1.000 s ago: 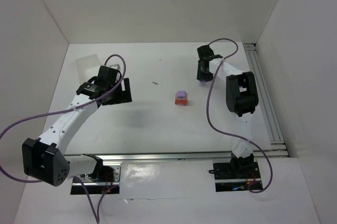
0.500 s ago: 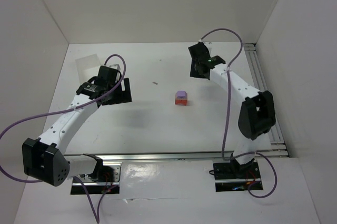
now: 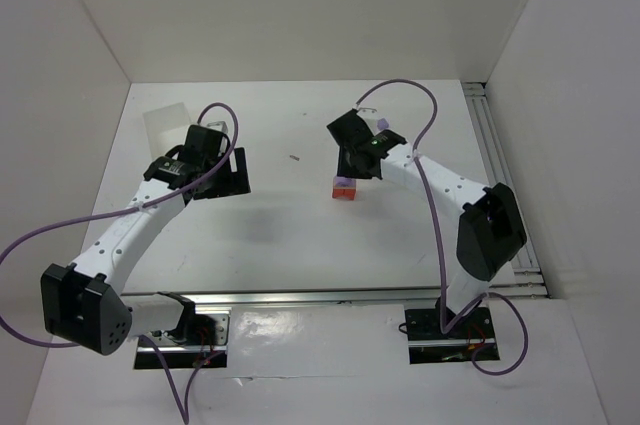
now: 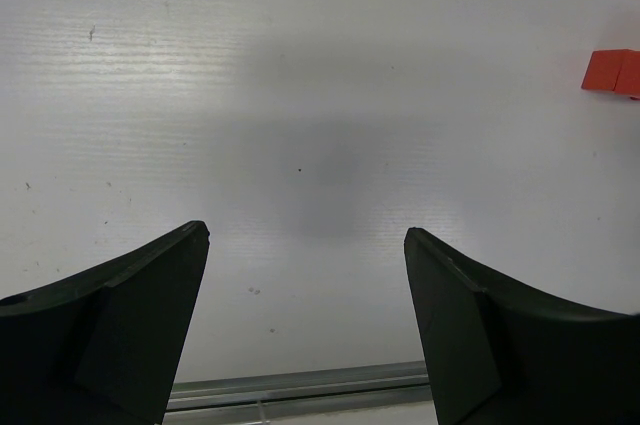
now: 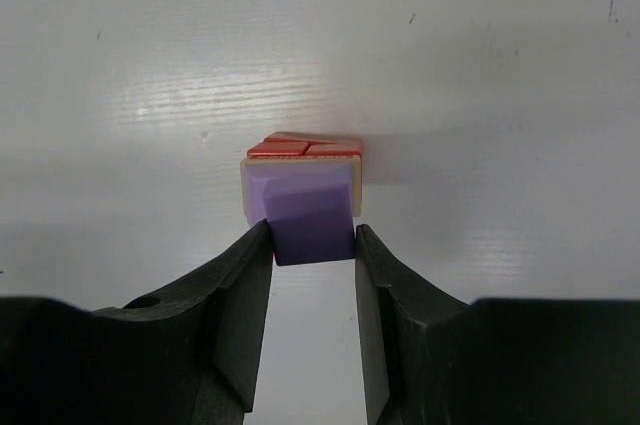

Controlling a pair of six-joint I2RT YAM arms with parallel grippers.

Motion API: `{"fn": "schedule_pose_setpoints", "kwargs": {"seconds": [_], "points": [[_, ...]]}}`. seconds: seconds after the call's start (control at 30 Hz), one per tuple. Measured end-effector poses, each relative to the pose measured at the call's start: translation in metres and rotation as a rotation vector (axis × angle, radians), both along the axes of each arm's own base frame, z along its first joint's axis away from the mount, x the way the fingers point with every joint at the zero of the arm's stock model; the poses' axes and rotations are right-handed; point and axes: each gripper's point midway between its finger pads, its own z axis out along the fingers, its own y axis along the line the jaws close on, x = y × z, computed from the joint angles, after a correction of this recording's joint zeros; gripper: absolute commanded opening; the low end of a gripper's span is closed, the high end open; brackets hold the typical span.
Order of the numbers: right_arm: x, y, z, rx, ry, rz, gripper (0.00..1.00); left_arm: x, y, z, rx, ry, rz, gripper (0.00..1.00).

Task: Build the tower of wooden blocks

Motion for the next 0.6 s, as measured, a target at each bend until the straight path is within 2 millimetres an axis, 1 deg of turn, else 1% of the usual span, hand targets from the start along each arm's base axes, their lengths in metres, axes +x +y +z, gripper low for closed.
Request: {"fn": "schedule_pose_setpoints", "kwargs": {"seconds": [0.1,0.37,0.57,0.6], "points": [[-0.003,0.004,-0.006,-0.005,0.014,0.004,0.32,0.000,0.000,0.000,0.000,-0.001,0.001,0.92],[-0.002,0.005,-0.016,-0.014,0.034,-0.006,0.33,0.000,0.000,0.000,0.000,0.000,0.000,0.92],[0.001,0.010,-0.017,-0.015,0.036,-0.001,0.33,0.000,0.000,0.000,0.000,-0.001,0.000,0.92],[0.001,0.011,-0.016,-0.013,0.034,0.002,0.34,0.000,0.000,0.000,0.000,-0.001,0.000,0.92]]}}
